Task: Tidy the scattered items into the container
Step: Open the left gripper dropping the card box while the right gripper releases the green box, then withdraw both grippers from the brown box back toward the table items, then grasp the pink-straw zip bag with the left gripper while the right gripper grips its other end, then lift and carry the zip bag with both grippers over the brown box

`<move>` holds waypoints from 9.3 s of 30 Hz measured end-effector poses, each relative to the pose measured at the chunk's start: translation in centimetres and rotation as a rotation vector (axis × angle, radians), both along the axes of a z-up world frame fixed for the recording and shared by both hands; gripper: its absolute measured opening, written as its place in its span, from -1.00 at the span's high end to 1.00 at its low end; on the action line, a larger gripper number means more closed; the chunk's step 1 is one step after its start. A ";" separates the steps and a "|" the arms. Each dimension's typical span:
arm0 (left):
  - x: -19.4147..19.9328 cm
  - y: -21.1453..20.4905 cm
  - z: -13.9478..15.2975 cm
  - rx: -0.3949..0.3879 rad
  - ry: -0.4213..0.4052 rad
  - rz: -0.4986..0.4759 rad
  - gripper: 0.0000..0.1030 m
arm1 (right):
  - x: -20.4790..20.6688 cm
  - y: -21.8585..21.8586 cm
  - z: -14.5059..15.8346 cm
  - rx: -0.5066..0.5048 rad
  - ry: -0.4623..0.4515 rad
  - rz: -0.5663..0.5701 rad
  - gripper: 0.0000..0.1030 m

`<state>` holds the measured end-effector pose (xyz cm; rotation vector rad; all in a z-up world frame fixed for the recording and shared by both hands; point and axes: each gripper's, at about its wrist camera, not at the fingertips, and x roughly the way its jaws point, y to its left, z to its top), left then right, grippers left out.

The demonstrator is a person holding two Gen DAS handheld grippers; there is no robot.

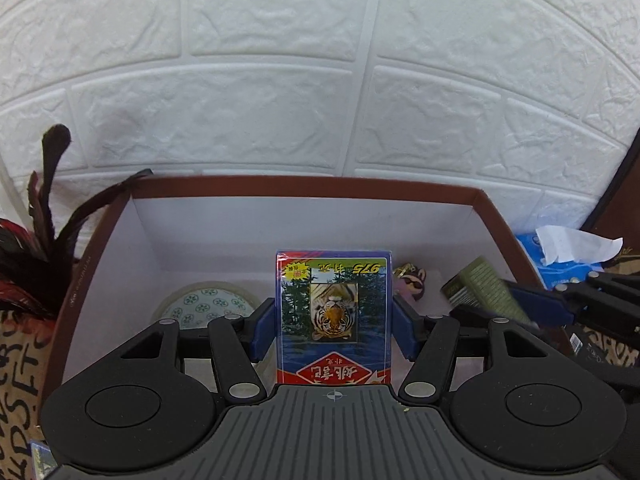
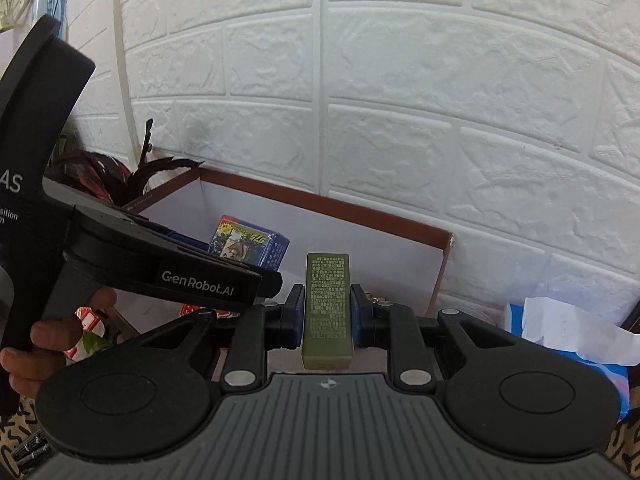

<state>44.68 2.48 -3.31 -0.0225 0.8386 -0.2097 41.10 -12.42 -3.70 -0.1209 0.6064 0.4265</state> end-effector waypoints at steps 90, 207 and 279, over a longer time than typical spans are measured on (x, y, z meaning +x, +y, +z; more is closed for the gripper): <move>-28.2 -1.7 6.5 0.095 -0.413 0.189 -1.00 | -22.6 -0.9 5.0 0.071 -0.119 0.034 -0.97; -31.1 3.8 -6.8 -0.058 0.042 -0.080 -0.58 | -28.3 3.0 -7.9 0.043 0.078 0.280 -0.69; -9.2 -1.0 9.5 -0.088 -0.286 -0.085 -0.30 | -6.9 -1.0 6.1 0.154 -0.142 -0.012 -0.03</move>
